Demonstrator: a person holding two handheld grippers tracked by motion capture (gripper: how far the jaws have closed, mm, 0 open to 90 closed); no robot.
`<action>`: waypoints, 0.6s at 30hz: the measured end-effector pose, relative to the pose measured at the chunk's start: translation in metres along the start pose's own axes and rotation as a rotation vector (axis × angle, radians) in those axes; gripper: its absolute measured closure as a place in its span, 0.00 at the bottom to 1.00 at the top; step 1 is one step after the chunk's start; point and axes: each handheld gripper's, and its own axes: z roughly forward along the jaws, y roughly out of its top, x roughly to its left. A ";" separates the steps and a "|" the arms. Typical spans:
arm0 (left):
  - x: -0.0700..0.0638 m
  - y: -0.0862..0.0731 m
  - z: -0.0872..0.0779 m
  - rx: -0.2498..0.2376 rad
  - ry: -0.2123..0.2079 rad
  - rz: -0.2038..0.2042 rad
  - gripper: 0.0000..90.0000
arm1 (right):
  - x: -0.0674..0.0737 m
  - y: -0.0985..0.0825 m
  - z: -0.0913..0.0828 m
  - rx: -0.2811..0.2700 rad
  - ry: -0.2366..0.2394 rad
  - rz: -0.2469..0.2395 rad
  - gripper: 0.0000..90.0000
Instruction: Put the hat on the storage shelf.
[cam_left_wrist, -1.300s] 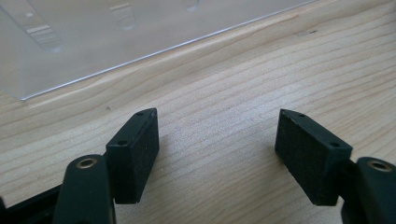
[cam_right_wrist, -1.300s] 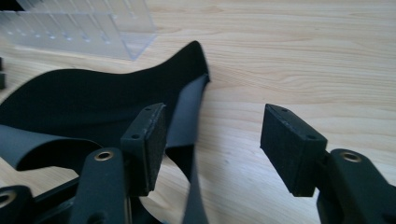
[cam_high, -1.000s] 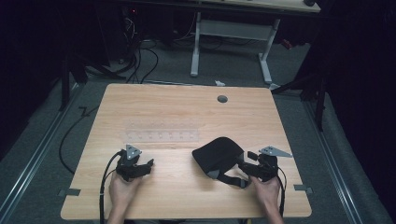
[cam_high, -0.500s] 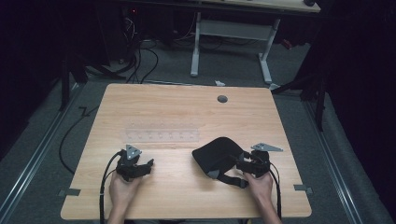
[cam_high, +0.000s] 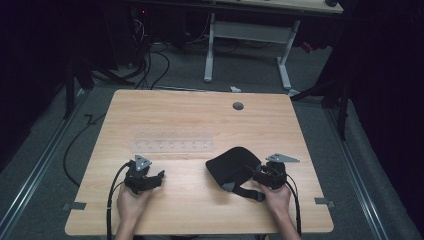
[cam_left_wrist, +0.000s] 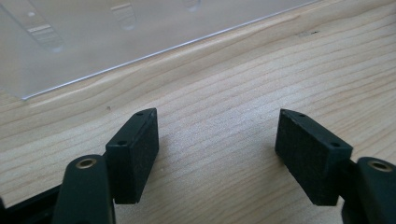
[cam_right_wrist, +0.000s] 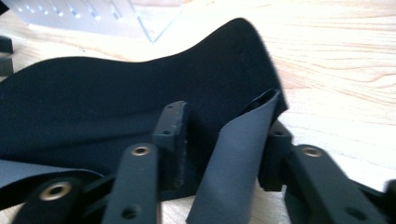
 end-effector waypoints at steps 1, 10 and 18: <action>0.000 0.000 0.000 0.000 0.000 0.000 0.34 | 0.001 0.000 0.000 0.001 0.017 -0.002 0.77; 0.000 0.000 0.000 0.001 0.000 0.001 0.34 | -0.002 0.001 -0.005 -0.015 0.113 0.017 0.91; 0.000 0.000 0.000 0.001 0.000 0.001 0.34 | 0.003 0.002 -0.012 -0.025 0.125 -0.011 0.94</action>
